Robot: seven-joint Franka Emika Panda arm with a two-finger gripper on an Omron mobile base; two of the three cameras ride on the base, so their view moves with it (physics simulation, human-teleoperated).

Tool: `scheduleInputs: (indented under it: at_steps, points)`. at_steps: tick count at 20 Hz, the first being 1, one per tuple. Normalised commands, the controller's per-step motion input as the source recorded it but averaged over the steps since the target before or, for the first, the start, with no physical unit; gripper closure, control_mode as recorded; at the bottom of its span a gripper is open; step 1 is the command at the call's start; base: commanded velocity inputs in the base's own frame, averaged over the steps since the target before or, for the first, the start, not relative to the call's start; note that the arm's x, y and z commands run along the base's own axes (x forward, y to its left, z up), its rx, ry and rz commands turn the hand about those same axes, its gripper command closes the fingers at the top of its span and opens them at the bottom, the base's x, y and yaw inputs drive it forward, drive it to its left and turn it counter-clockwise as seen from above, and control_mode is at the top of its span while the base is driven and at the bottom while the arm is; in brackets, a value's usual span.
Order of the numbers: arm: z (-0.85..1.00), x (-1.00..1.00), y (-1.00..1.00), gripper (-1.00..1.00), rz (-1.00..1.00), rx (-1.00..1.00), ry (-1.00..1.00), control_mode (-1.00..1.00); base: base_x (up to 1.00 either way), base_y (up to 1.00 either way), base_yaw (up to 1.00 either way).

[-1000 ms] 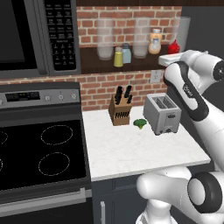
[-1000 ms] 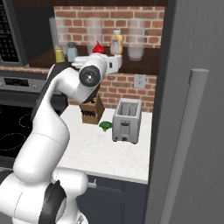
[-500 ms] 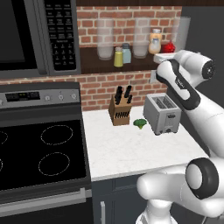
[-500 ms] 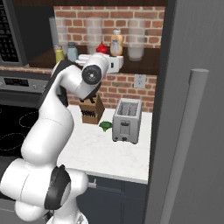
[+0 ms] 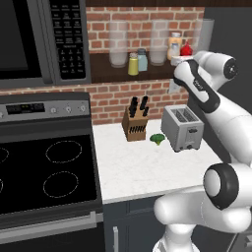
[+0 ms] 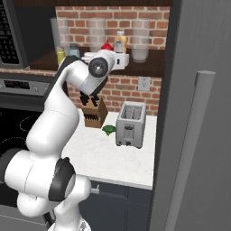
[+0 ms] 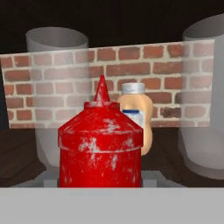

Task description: Put the shaker and condiment bottle from the counter next to their counterparts in the cabinet.

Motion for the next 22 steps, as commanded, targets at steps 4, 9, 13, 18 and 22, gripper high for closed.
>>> scheduleInputs:
  at_steps: [4,9,13,18,22]
  points:
    - [0.07,0.23,0.0,1.0,-0.01,0.0,0.0,-1.0,0.0,0.0,0.0]
    - [0.04,0.13,0.0,1.0,-0.03,0.0,0.0,-1.0,0.0,0.0,0.0]
    - [0.09,0.05,0.0,1.0,-0.05,0.0,0.0,-1.0,0.0,0.0,0.0]
    - [0.14,0.0,0.0,1.0,-0.07,0.0,0.0,-1.0,0.0,0.0,0.0]
    - [0.13,0.0,0.0,1.0,-0.07,0.0,0.0,-1.0,0.0,0.0,0.0]
